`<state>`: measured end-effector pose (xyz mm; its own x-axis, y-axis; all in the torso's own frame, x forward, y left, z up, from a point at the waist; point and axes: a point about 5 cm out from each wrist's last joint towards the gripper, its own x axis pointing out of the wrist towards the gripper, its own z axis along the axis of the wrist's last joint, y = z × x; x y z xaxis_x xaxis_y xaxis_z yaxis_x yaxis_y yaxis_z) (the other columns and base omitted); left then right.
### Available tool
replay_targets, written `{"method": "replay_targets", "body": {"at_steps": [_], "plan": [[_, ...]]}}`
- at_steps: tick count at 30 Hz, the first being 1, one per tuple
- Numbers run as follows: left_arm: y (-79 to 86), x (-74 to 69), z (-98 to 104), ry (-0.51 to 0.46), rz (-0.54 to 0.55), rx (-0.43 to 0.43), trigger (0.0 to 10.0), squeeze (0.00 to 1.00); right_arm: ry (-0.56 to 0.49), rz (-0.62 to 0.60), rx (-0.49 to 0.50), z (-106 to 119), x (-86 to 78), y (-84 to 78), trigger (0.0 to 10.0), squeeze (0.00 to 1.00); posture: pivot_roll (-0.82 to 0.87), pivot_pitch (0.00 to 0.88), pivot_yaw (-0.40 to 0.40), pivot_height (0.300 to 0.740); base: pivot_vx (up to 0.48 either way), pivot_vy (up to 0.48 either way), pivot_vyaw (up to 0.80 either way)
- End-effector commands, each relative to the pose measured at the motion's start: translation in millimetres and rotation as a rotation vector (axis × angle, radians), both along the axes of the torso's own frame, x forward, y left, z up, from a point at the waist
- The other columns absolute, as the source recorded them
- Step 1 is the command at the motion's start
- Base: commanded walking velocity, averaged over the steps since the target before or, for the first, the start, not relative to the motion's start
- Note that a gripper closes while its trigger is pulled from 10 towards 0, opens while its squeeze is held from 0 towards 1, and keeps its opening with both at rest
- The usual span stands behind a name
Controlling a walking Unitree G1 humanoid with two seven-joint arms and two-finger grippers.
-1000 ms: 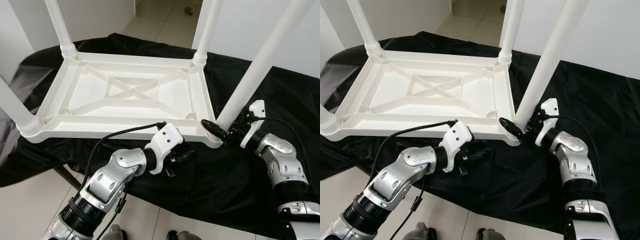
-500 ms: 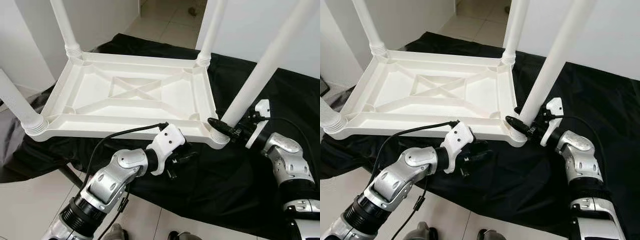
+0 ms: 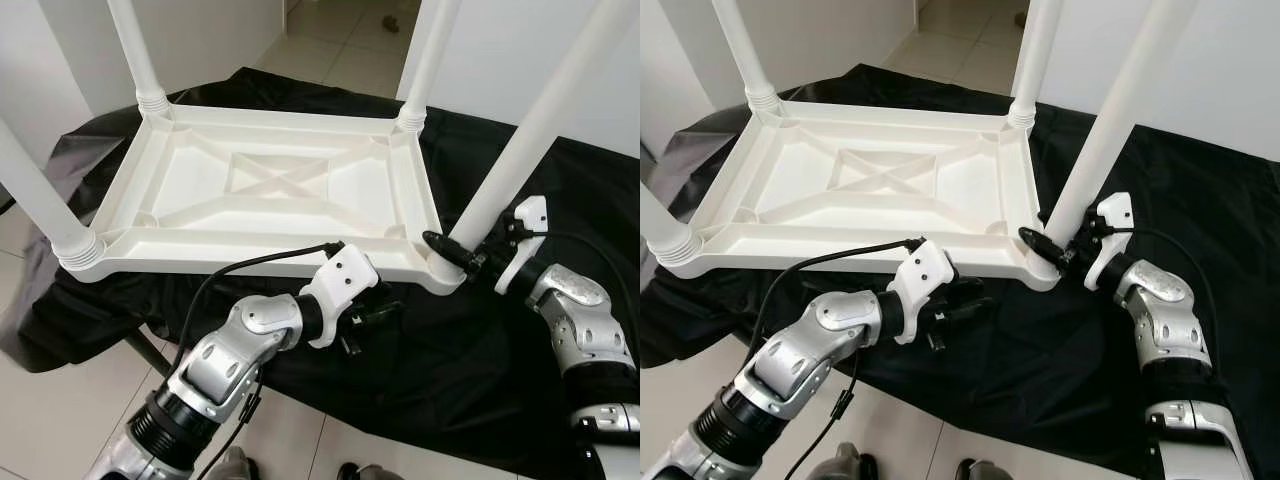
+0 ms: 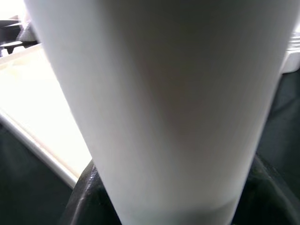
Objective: Building children table
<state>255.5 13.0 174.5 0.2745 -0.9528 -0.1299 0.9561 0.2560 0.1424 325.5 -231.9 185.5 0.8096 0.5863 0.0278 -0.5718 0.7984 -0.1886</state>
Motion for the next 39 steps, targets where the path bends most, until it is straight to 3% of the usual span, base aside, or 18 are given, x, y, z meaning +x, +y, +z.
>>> {"method": "replay_targets", "body": {"at_steps": [1, 5, 12, 15, 18, 20, 21, 23, 27, 30, 31, 32, 33, 39], "plan": [[-4.0, -3.5, -4.8, 0.020, -0.044, 0.004, 10.0, 0.00, -0.014, -0.113, 0.004, 2.8, -5.3, -6.5, 10.0, 0.00, 0.02, 0.138, -0.047, 0.740, 0.000, 0.000, 0.00], [-7.7, -4.5, -5.1, 0.024, -0.048, -0.011, 10.0, 0.00, -0.029, -0.260, 0.052, 3.4, -12.0, 2.3, 10.0, 0.00, -0.01, 0.148, -0.059, 0.740, 0.000, 0.000, 0.00], [-9.3, -5.1, -5.3, 0.029, -0.047, -0.018, 10.0, 0.00, -0.033, -0.365, 0.125, 2.9, -21.5, 13.0, 10.0, 0.00, -0.02, 0.158, -0.066, 0.740, 0.000, 0.000, 0.00], [-10.4, -6.3, -6.3, 0.034, -0.052, -0.022, 10.0, 0.00, -0.060, -0.566, 0.157, 0.9, -31.8, 19.5, 10.0, 0.00, -0.03, 0.163, -0.065, 0.740, 0.000, 0.000, 0.00], [-10.9, -6.6, -6.4, 0.035, -0.055, -0.023, 10.0, 0.00, -0.072, -0.619, 0.159, 1.3, -34.6, 21.1, 10.0, 0.00, -0.03, 0.163, -0.065, 0.740, 0.000, 0.000, 0.00], [-11.6, -6.5, -6.6, 0.034, -0.056, -0.025, 10.0, 0.00, -0.101, -0.772, 0.133, 2.4, -44.4, 28.9, 10.0, 0.00, -0.03, 0.162, -0.073, 0.740, 0.000, 0.000, 0.00], [-11.6, -6.5, -6.6, 0.034, -0.056, -0.025, 10.0, 0.00, -0.101, -0.772, 0.133, 2.4, -44.4, 28.9, 10.0, 0.00, -0.03, 0.162, -0.073, 0.740, 0.000, 0.000, 0.00], [-11.8, -6.4, -7.0, 0.032, -0.053, -0.025, 10.0, 0.00, -0.060, -0.927, 0.150, -6.7, -57.0, 42.1, 10.0, 0.00, -0.02, 0.154, -0.084, 0.740, 0.000, 0.000, 0.00], [-11.6, -6.5, -7.5, 0.032, -0.048, -0.025, 10.0, 0.00, 0.009, -0.910, 0.173, -14.8, -60.1, 55.2, 10.0, 0.00, -0.02, 0.152, -0.086, 0.740, 0.000, 0.000, 0.00], [-11.6, -7.5, -7.9, 0.035, -0.049, -0.028, 10.0, 0.00, 0.009, -0.918, 0.178, -13.9, -59.7, 52.0, 10.0, 0.00, -0.02, 0.146, -0.089, 0.740, 0.000, 0.000, 0.00], [-11.9, -7.8, -8.0, 0.034, -0.049, -0.028, 10.0, 0.00, 0.009, -0.908, 0.186, -13.3, -58.8, 52.2, 10.0, 0.07, -0.02, 0.144, -0.093, 0.740, 0.000, 0.000, 0.00], [-11.9, -7.8, -8.0, 0.034, -0.049, -0.028, 10.0, 0.00, 0.009, -0.908, 0.186, -13.3, -58.8, 52.2, 10.0, 0.07, -0.02, 0.144, -0.093, 0.740, 0.000, 0.000, 0.00], [-12.2, -8.1, -7.9, 0.033, -0.049, -0.029, 10.0, 0.00, 0.008, -0.863, 0.211, -12.5, -56.6, 54.8, 10.0, 1.00, -0.01, 0.143, -0.096, 0.740, 0.000, 0.000, 0.00], [-12.9, -8.5, -7.8, 0.033, -0.046, -0.032, 10.0, 0.00, 0.001, -0.714, 0.272, -7.1, -50.4, 57.3, 10.0, 1.00, -0.01, 0.140, -0.097, 0.740, 0.000, 0.000, 0.00]]}}
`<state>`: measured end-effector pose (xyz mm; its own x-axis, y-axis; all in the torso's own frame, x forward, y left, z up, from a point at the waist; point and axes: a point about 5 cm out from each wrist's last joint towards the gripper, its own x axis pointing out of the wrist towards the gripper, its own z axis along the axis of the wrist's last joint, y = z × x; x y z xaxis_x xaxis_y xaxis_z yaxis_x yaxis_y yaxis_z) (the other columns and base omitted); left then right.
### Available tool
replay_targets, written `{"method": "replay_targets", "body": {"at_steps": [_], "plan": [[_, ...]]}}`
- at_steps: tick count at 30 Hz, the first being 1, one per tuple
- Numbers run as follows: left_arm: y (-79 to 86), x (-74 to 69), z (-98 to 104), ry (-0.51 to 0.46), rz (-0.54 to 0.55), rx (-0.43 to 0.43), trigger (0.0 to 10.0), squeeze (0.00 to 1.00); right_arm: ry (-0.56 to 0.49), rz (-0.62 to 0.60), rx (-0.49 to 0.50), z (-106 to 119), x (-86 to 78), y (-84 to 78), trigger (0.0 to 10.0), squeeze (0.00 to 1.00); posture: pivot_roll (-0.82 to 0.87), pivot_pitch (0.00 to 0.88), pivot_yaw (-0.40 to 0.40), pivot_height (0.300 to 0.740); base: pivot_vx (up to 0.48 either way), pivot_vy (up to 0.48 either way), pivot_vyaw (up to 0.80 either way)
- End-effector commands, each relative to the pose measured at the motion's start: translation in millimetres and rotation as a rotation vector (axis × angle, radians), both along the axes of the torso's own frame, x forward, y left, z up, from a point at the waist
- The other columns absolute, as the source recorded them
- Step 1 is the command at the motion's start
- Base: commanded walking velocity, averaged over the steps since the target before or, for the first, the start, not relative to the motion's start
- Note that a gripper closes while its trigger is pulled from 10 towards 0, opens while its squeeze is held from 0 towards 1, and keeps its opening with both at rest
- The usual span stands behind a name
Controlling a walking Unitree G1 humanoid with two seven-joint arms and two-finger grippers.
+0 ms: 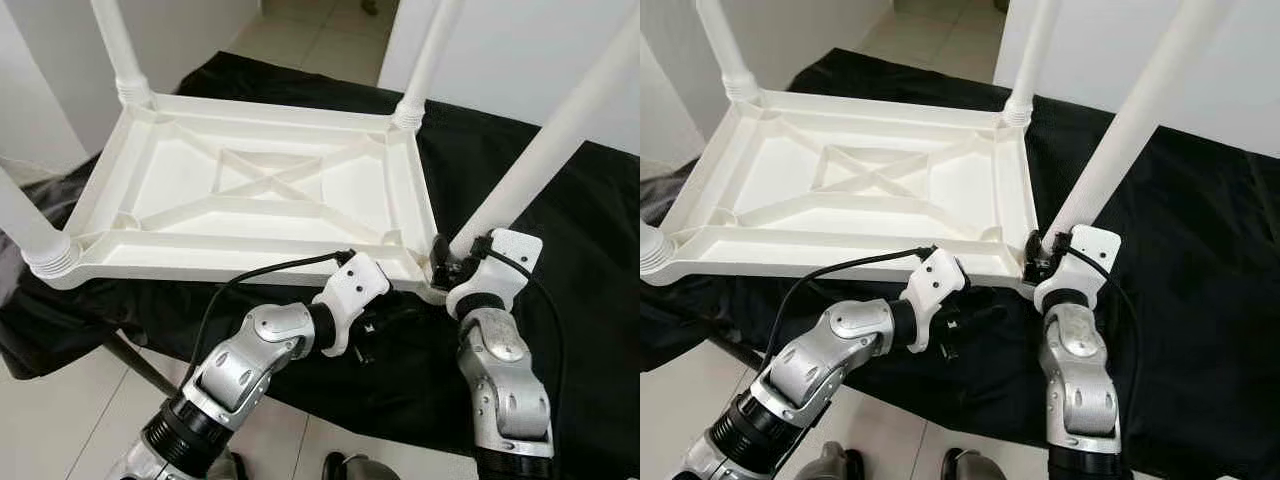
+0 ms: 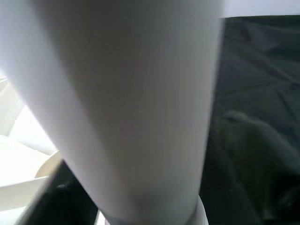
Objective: Building children table
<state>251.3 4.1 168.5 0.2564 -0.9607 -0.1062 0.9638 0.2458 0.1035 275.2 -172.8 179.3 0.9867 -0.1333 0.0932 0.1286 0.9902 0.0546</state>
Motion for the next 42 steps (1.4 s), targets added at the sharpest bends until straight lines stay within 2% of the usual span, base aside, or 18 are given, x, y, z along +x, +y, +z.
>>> {"method": "replay_targets", "body": {"at_steps": [1, 5, 6, 8, 10, 13, 14, 15, 16, 25, 32, 37, 38, 39, 40, 42], "plan": [[-4.1, -4.3, -1.8, 0.001, -0.030, 0.000, 10.0, 0.00, -0.016, 0.036, -0.002, 0.9, 0.1, -4.0, 10.0, 1.00, -0.01, 0.140, -0.097, 0.740, 0.000, 0.000, 0.00], [-3.8, -4.2, -1.3, 0.002, -0.028, -0.002, 10.0, 0.00, -0.019, 0.165, -0.008, 3.1, 2.5, -13.3, 10.0, 1.00, 0.00, 0.142, -0.094, 0.740, 0.000, 0.000, 0.00], [-3.8, -4.2, -1.3, 0.002, -0.028, -0.002, 10.0, 0.00, -0.019, 0.165, -0.008, 3.1, 2.5, -13.3, 10.0, 1.00, 0.00, 0.142, -0.094, 0.740, 0.000, 0.000, 0.00], [-3.0, -3.6, -0.8, 0.000, -0.026, -0.001, 10.0, 0.00, -0.006, 0.331, -0.058, 4.8, 5.5, -19.9, 10.0, 0.00, 0.00, 0.145, -0.091, 0.740, 0.000, 0.000, 0.00], [-2.3, -2.5, -0.1, -0.001, -0.024, 0.001, 10.0, 0.00, 0.015, 0.446, -0.103, 3.9, 7.3, -25.7, 10.0, 0.00, 0.00, 0.147, -0.088, 0.740, 0.000, 0.000, 0.00], [-1.7, -1.8, 0.5, -0.003, -0.022, 0.001, 10.0, 0.00, 0.029, 0.497, -0.123, 3.0, 9.3, -30.9, 10.0, 0.00, 0.00, 0.148, -0.085, 0.740, 0.000, 0.000, 0.00], [-1.0, -1.2, 1.3, -0.004, -0.019, 0.000, 10.0, 0.00, 0.023, 0.549, -0.178, 3.1, 12.5, -36.0, 10.0, 0.00, 0.01, 0.150, -0.080, 0.740, 0.000, 0.000, 0.00], [-1.0, -1.2, 1.3, -0.004, -0.019, 0.000, 10.0, 0.00, 0.023, 0.549, -0.178, 3.1, 12.5, -36.0, 10.0, 0.00, 0.01, 0.150, -0.080, 0.740, 0.000, 0.000, 0.00], [-0.1, -0.1, 2.3, -0.005, -0.014, -0.001, 10.0, 0.00, 0.016, 0.604, -0.247, 3.5, 16.0, -41.5, 10.0, 0.00, 0.01, 0.151, -0.078, 0.740, 0.000, 0.000, 0.00], [1.3, 0.2, 3.7, -0.011, -0.008, 0.000, 10.0, 0.00, 0.013, 0.740, -0.238, 2.7, 32.4, -47.5, 10.0, 0.00, 0.04, 0.147, -0.074, 0.740, 0.000, 0.000, 0.00], [2.5, -0.2, 4.1, -0.011, -0.002, 0.000, 10.0, 0.00, 0.048, 0.851, -0.253, -8.6, 43.1, -48.7, 10.0, 0.00, 0.05, 0.146, -0.076, 0.740, 0.000, 0.000, 0.00], [2.5, -0.6, 4.0, -0.011, -0.002, 0.002, 10.0, 0.00, 0.065, 0.865, -0.261, -15.3, 45.4, -48.9, 10.0, 0.00, 0.05, 0.146, -0.070, 0.740, 0.000, 0.000, 0.00], [2.5, -1.3, 4.1, -0.011, -0.004, 0.003, 10.0, 0.00, 0.066, 0.882, -0.252, -18.2, 46.4, -47.9, 1.1, 0.00, 0.05, 0.148, -0.071, 0.740, 0.000, 0.000, 0.00], [2.5, -1.3, 4.1, -0.011, -0.004, 0.003, 10.0, 0.00, 0.066, 0.882, -0.252, -18.2, 46.4, -47.9, 1.1, 0.00, 0.05, 0.148, -0.071, 0.740, 0.000, 0.000, 0.00], [2.6, -1.5, 4.1, -0.011, -0.005, 0.003, 10.0, 0.00, 0.067, 0.888, -0.244, -19.2, 46.6, -47.9, 0.0, 0.00, 0.05, 0.148, -0.070, 0.740, 0.000, 0.000, 0.00], [2.6, -1.6, 4.1, -0.012, -0.005, 0.004, 10.0, 0.00, 0.065, 0.891, -0.234, -20.1, 47.0, -48.4, 0.0, 0.00, 0.06, 0.147, -0.070, 0.740, 0.000, 0.000, 0.00]]}}
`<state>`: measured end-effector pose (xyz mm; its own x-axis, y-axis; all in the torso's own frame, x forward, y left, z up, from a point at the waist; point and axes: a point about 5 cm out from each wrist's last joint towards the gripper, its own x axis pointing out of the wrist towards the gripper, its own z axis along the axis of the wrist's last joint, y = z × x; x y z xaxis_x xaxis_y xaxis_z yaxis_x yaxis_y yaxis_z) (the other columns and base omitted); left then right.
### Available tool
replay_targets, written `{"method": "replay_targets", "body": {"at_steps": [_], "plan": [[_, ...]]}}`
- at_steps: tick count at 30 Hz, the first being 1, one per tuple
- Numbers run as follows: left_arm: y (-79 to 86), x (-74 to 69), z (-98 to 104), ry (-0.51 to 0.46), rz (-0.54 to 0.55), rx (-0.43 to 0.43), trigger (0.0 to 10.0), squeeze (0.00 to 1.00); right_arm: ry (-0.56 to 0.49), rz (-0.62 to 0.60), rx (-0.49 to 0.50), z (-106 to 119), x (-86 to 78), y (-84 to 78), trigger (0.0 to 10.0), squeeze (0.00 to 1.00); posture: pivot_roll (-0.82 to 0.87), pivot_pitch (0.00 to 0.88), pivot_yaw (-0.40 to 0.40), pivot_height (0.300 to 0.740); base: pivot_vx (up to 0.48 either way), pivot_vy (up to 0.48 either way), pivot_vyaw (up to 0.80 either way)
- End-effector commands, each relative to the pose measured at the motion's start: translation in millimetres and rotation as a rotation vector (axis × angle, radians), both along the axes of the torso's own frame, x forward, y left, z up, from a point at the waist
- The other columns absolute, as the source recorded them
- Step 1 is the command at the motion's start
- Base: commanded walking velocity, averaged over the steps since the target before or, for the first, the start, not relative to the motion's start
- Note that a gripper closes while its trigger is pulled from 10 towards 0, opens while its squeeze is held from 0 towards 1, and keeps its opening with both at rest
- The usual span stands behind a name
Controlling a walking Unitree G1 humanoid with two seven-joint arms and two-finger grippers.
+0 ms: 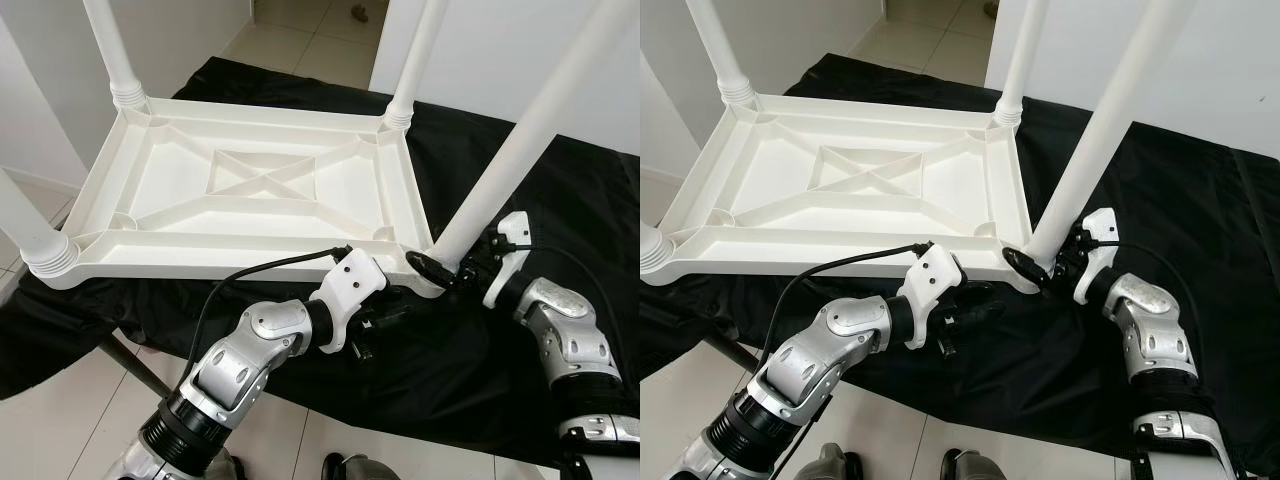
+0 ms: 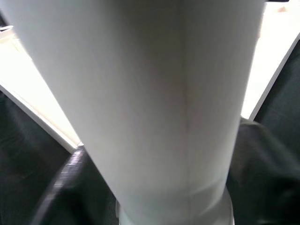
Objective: Building children table
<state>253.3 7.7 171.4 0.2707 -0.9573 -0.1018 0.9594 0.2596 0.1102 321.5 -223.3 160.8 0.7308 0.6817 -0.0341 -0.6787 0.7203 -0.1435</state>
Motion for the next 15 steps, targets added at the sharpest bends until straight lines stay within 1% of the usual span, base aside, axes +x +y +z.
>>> {"method": "replay_targets", "body": {"at_steps": [1, 12, 13, 14, 15], "plan": [[-0.9, -3.7, 1.2, -0.004, -0.019, 0.006, 10.0, 0.00, 0.005, 0.015, 0.000, -1.5, 0.7, 2.1, 0.0, 0.00, 0.06, 0.147, -0.070, 0.740, 0.000, 0.000, 0.00], [-0.7, -3.6, 1.7, -0.005, -0.017, 0.006, 10.0, 0.00, -0.005, 0.054, 0.014, -5.1, -1.2, 1.6, 0.0, 0.00, 0.05, 0.147, -0.075, 0.740, 0.000, 0.000, 0.00], [-0.9, -3.5, 1.6, -0.004, -0.016, 0.005, 10.0, 0.00, -0.011, 0.030, 0.004, -4.9, -1.4, 0.3, 3.7, 0.00, 0.05, 0.149, -0.077, 0.740, 0.000, 0.000, 0.00], [-0.9, -3.5, 1.6, -0.004, -0.016, 0.005, 10.0, 0.00, -0.011, 0.030, 0.004, -4.9, -1.4, 0.3, 3.7, 0.00, 0.05, 0.149, -0.077, 0.740, 0.000, 0.000, 0.00], [-1.2, -3.6, 1.5, -0.003, -0.016, 0.004, 10.0, 0.00, -0.012, 0.018, 0.010, -4.7, -2.5, 0.2, 10.0, 0.00, 0.05, 0.148, -0.078, 0.740, 0.000, 0.000, 0.00]]}}
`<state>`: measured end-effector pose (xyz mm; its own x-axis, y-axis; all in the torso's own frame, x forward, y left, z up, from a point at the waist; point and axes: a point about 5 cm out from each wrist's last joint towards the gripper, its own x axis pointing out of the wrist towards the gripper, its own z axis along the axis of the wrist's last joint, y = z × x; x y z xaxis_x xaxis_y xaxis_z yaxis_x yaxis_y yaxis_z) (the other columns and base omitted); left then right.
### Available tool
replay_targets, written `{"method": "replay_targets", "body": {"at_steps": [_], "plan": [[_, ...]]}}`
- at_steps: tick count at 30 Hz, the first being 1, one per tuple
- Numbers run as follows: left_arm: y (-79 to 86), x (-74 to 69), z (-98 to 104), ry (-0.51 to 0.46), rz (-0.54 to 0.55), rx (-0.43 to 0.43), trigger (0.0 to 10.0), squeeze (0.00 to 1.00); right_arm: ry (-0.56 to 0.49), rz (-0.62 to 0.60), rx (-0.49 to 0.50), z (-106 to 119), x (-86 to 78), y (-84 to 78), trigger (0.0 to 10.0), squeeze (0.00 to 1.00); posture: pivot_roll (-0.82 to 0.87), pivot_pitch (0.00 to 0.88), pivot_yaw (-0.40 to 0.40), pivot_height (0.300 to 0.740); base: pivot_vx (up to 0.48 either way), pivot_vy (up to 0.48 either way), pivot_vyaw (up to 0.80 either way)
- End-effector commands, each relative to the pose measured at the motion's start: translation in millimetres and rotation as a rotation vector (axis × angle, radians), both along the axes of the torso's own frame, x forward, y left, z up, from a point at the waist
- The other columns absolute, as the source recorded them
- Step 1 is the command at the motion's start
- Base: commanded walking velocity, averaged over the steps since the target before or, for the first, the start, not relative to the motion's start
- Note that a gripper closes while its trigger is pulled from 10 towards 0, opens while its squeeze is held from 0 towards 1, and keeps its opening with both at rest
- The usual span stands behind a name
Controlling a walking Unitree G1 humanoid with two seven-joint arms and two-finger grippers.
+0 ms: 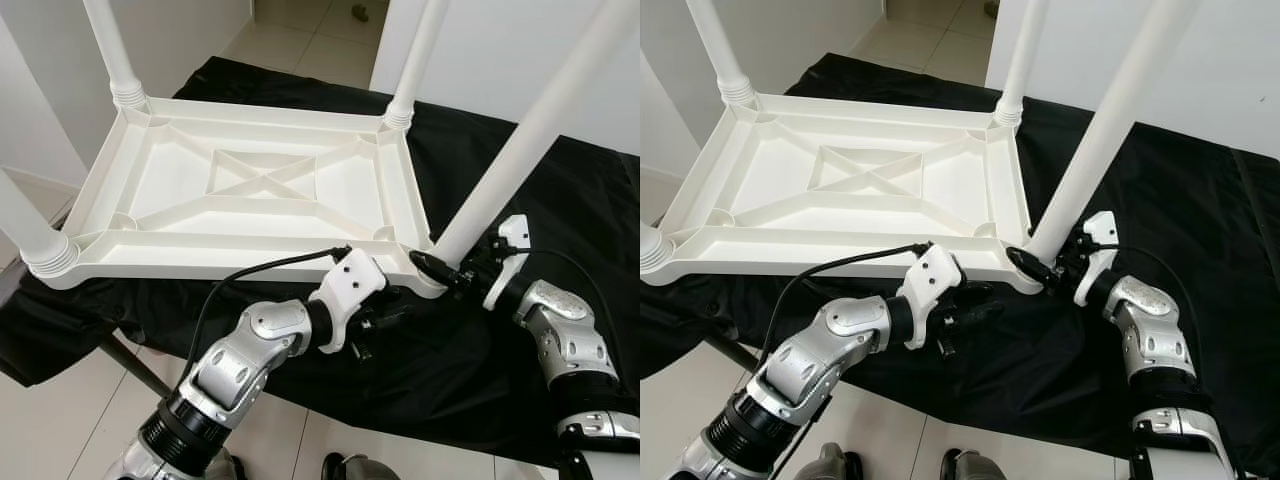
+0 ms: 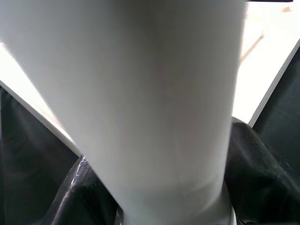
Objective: Building children table
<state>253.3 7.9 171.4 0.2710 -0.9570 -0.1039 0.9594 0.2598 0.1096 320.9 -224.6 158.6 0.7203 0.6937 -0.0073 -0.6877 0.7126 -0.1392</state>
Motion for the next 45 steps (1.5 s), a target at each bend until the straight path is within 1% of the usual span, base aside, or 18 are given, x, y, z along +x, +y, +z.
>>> {"method": "replay_targets", "body": {"at_steps": [1, 4, 8, 12, 15, 16, 19, 20, 23, 24, 25, 26, 28, 29, 31, 34, 44, 45], "plan": [[-1.6, -3.8, 1.5, -0.005, -0.016, 0.001, 10.0, 0.00, -0.001, -0.018, -0.016, -2.3, -2.9, 1.1, 10.0, 0.00, 0.04, 0.150, -0.082, 0.740, 0.000, 0.000, 0.00], [-1.8, -4.1, 1.5, -0.004, -0.017, 0.001, 10.0, 0.00, -0.007, -0.039, -0.016, -2.2, -3.4, 0.9, 10.0, 0.00, 0.04, 0.151, -0.082, 0.740, 0.000, 0.000, 0.00], [-2.7, -4.9, 1.0, 0.004, -0.019, -0.007, 10.0, 0.00, -0.011, -0.160, 0.025, 0.3, -9.9, 4.6, 10.0, 0.00, 0.03, 0.154, -0.085, 0.740, 0.000, 0.000, 0.00], [-3.7, -5.7, 0.8, 0.009, -0.023, -0.012, 10.0, 0.00, -0.021, -0.221, 0.038, -1.8, -15.7, 10.6, 10.0, 0.00, 0.02, 0.154, -0.087, 0.740, 0.000, 0.000, 0.00], [-4.8, -6.0, 0.7, 0.010, -0.030, -0.014, 10.0, 0.00, -0.018, -0.353, 0.067, -4.0, -21.5, 18.3, 10.0, 0.00, 0.02, 0.150, -0.083, 0.740, 0.000, 0.000, 0.00], [-4.8, -6.0, 0.7, 0.010, -0.030, -0.014, 10.0, 0.00, -0.018, -0.353, 0.067, -4.0, -21.5, 18.3, 10.0, 0.00, 0.02, 0.150, -0.083, 0.740, 0.000, 0.000, 0.00], [-5.4, -6.6, 0.7, 0.013, -0.038, -0.016, 10.0, 0.00, -0.030, -0.465, 0.076, -4.6, -25.2, 20.7, 10.0, 0.00, 0.01, 0.149, -0.082, 0.740, 0.000, 0.000, 0.00], [-5.4, -6.6, 0.7, 0.013, -0.038, -0.016, 10.0, 0.00, -0.030, -0.465, 0.076, -4.6, -25.2, 20.7, 10.0, 0.00, 0.01, 0.149, -0.082, 0.740, 0.000, 0.000, 0.00], [-6.9, -8.0, 0.0, 0.017, -0.049, -0.016, 10.0, 0.00, 0.013, -0.747, 0.146, -11.1, -33.0, 18.1, 10.0, 0.00, 0.01, 0.147, -0.088, 0.740, 0.000, 0.000, 0.00], [-7.2, -8.4, -0.2, 0.019, -0.050, -0.017, 10.0, 0.00, 0.008, -0.853, 0.143, -12.5, -36.6, 16.1, 10.0, 0.00, 0.01, 0.146, -0.090, 0.740, 0.000, 0.000, 0.00], [-7.2, -8.4, -0.2, 0.019, -0.050, -0.017, 10.0, 0.00, 0.008, -0.853, 0.143, -12.5, -36.6, 16.1, 10.0, 0.00, 0.01, 0.146, -0.090, 0.740, 0.000, 0.000, 0.00], [-7.4, -8.8, -0.5, 0.020, -0.051, -0.017, 10.0, 0.00, 0.006, -0.942, 0.115, -14.4, -39.9, 14.7, 10.0, 0.00, 0.01, 0.148, -0.092, 0.740, 0.000, 0.000, 0.00], [-7.8, -9.7, -1.0, 0.022, -0.051, -0.016, 10.0, 0.00, 0.007, -1.072, 0.119, -16.8, -46.7, 18.8, 10.0, 0.00, 0.01, 0.147, -0.097, 0.740, 0.000, 0.000, 0.00], [-7.8, -9.7, -1.0, 0.022, -0.051, -0.016, 10.0, 0.00, 0.007, -1.072, 0.119, -16.8, -46.7, 18.8, 10.0, 0.00, 0.01, 0.147, -0.097, 0.740, 0.000, 0.000, 0.00], [-8.2, -10.5, -1.2, 0.024, -0.052, -0.018, 10.0, 0.00, 0.038, -1.149, 0.151, -20.3, -52.4, 27.1, 10.0, 0.00, 0.02, 0.146, -0.101, 0.740, 0.000, 0.000, 0.00], [-8.5, -11.1, -1.6, 0.027, -0.048, -0.020, 10.0, 0.00, 0.079, -1.130, 0.156, -24.1, -51.9, 35.1, 10.0, 0.00, 0.02, 0.147, -0.105, 0.740, 0.000, 0.000, 0.00], [-8.7, -11.3, -2.1, 0.027, -0.045, -0.020, 10.0, 0.00, 0.085, -1.086, 0.150, -21.9, -50.7, 37.6, 10.0, 0.00, 0.02, 0.141, -0.112, 0.740, 0.000, 0.000, 0.00], [-8.8, -10.9, -1.8, 0.025, -0.044, -0.020, 10.0, 0.00, 0.081, -1.072, 0.164, -20.5, -50.2, 37.7, 10.0, 0.84, 0.02, 0.141, -0.112, 0.740, 0.000, 0.000, 0.00]]}}
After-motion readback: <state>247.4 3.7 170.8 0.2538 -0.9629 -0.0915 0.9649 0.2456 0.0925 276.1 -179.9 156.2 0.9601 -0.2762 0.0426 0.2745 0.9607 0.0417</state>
